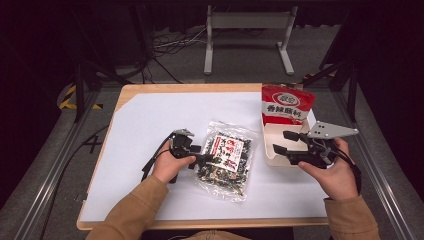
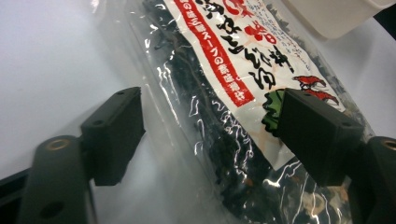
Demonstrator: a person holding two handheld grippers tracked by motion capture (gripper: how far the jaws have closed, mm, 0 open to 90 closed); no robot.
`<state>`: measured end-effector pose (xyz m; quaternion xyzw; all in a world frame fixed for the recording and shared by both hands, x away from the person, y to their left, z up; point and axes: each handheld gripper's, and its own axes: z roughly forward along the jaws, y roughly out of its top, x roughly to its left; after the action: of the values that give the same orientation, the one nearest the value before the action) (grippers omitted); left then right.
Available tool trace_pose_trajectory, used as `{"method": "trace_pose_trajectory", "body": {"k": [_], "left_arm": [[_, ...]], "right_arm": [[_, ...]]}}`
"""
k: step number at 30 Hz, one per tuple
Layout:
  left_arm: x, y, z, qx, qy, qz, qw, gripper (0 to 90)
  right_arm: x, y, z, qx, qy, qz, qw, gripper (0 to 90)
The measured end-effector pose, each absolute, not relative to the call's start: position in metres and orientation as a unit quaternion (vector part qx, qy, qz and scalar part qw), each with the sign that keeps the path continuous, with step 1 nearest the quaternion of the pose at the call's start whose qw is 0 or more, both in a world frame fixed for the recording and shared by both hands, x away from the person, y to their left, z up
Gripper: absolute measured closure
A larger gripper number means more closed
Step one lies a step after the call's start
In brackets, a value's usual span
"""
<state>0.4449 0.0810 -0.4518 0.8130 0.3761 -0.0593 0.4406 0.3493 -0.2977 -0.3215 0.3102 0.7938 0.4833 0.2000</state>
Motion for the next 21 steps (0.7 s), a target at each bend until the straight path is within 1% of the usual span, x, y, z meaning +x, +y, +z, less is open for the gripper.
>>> {"method": "trace_pose_trajectory", "body": {"k": [4, 6, 9, 13, 14, 15, 16, 18, 20, 21], "left_arm": [[0.443, 0.073, -0.451, 0.817, 0.377, -0.048, 0.434, 19.6], [0.442, 0.071, -0.451, 0.82, 0.376, -0.042, 0.431, 19.9], [0.44, 0.067, -0.451, 0.818, 0.379, -0.032, 0.431, 23.4], [0.437, 0.066, -0.453, 0.808, 0.386, -0.042, 0.443, 35.1], [0.437, 0.066, -0.453, 0.808, 0.386, -0.042, 0.443, 40.0], [0.437, 0.067, -0.455, 0.799, 0.392, -0.053, 0.452, 44.9], [0.437, 0.07, -0.457, 0.794, 0.394, -0.057, 0.459, 46.8], [0.437, 0.071, -0.457, 0.792, 0.397, -0.057, 0.461, 51.8], [0.437, 0.071, -0.455, 0.793, 0.396, -0.052, 0.46, 60.3], [0.436, 0.072, -0.453, 0.796, 0.396, -0.046, 0.455, 60.3]], "right_arm": [[0.348, -0.299, -0.322, 0.311, 0.793, 0.484, 0.201, 38.6], [0.348, -0.299, -0.322, 0.312, 0.793, 0.484, 0.201, 38.4], [0.348, -0.298, -0.322, 0.312, 0.793, 0.484, 0.201, 38.0], [0.349, -0.297, -0.322, 0.31, 0.794, 0.483, 0.201, 37.4], [0.349, -0.297, -0.322, 0.31, 0.794, 0.483, 0.201, 37.4], [0.348, -0.296, -0.322, 0.309, 0.793, 0.485, 0.201, 37.2], [0.348, -0.296, -0.322, 0.308, 0.793, 0.485, 0.2, 37.2], [0.348, -0.296, -0.322, 0.308, 0.793, 0.485, 0.201, 37.0], [0.348, -0.297, -0.322, 0.308, 0.793, 0.485, 0.201, 36.9], [0.348, -0.297, -0.322, 0.308, 0.793, 0.485, 0.201, 36.9]]}}
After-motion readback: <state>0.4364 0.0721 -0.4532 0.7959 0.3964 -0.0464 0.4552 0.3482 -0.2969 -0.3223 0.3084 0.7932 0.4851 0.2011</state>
